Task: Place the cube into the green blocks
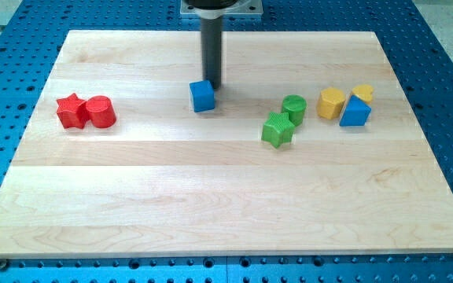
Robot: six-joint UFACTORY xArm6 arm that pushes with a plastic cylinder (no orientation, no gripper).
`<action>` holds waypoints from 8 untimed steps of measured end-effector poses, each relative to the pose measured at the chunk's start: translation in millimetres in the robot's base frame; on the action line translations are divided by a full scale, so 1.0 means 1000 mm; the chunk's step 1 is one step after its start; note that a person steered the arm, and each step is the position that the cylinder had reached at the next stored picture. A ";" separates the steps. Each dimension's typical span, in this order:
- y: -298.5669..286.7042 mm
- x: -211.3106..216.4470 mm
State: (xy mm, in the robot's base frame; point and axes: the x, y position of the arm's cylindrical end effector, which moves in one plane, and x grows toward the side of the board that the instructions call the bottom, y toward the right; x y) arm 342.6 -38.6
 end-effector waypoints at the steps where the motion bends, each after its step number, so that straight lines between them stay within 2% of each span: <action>1: -0.029 0.021; 2: -0.034 0.059; 3: 0.027 0.066; 5: 0.019 0.015; 8: 0.088 0.023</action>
State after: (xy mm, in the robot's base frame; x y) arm 366.0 49.3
